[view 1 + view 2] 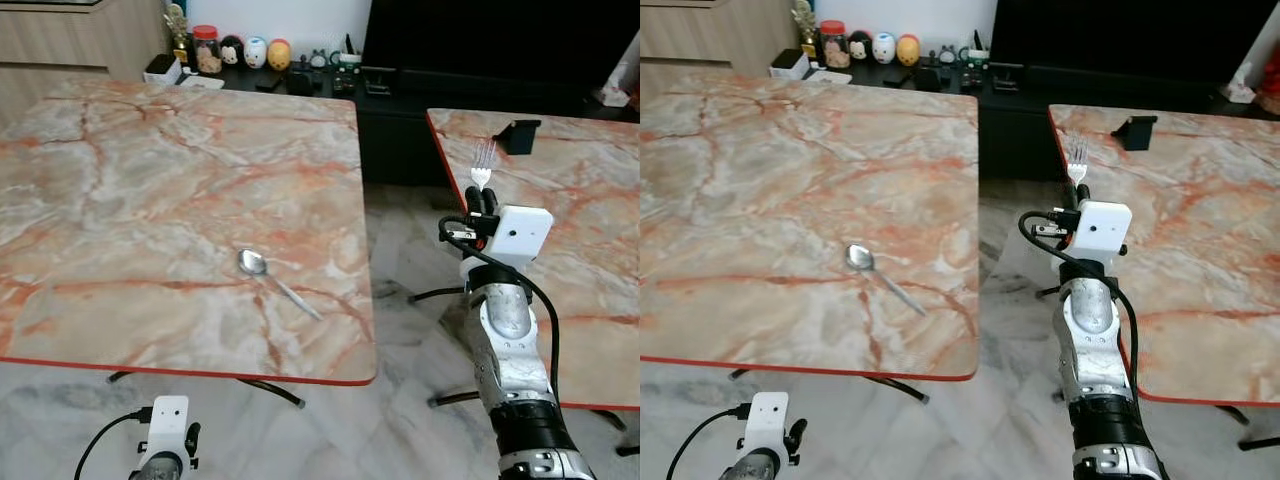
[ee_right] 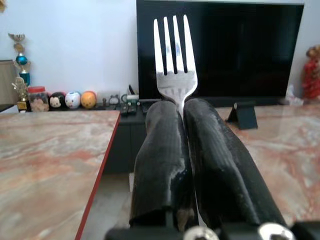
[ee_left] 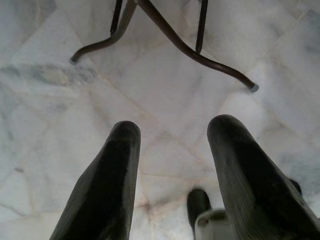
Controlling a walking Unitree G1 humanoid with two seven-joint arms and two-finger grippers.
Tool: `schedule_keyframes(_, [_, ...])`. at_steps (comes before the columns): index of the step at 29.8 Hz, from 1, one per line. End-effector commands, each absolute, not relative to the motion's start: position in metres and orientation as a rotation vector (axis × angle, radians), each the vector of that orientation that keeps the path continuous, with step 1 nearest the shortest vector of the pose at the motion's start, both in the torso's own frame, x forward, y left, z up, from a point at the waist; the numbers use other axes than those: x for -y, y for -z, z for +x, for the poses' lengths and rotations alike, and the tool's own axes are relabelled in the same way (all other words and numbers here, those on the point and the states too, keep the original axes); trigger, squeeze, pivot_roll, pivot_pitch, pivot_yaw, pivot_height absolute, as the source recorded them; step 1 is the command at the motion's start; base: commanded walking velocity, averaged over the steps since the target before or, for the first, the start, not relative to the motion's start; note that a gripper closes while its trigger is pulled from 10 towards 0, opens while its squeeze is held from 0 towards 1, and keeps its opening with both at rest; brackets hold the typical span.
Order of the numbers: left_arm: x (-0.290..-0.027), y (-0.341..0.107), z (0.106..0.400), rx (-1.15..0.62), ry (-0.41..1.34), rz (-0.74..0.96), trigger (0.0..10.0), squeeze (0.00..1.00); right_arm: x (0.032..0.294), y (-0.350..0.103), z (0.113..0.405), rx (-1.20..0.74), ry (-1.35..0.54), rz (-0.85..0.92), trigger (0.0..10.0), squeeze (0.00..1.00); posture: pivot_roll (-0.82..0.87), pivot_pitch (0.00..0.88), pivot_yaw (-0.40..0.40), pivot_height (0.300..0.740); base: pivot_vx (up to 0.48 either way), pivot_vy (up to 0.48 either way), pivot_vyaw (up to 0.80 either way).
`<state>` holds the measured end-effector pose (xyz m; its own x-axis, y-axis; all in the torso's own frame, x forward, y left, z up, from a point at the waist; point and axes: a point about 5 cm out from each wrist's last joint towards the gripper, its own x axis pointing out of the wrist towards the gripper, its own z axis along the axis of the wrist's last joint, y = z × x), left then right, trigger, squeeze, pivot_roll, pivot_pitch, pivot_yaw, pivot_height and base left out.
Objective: Setting the table
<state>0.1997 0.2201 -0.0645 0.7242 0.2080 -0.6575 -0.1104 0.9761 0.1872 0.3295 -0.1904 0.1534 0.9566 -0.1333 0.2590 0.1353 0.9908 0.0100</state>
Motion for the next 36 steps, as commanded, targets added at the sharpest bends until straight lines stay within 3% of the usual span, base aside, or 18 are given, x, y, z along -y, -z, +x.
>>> schedule_keyframes(1, [-0.2212,0.0706,0.1894,-0.788,-0.187,0.139,10.0,0.00,0.1870,-0.1586,0.3314,0.285,0.127,-0.002,10.0,0.00,0.00,0.000,-0.068,0.740,0.000,-0.330,0.00])
schedule_keyframes(36, [-0.2195,0.0709,0.1895,-0.782,-0.183,0.101,10.0,0.00,0.1873,-0.1587,0.3316,0.286,0.135,0.002,10.0,0.00,-0.01,0.000,-0.067,0.740,0.000,-0.430,0.00])
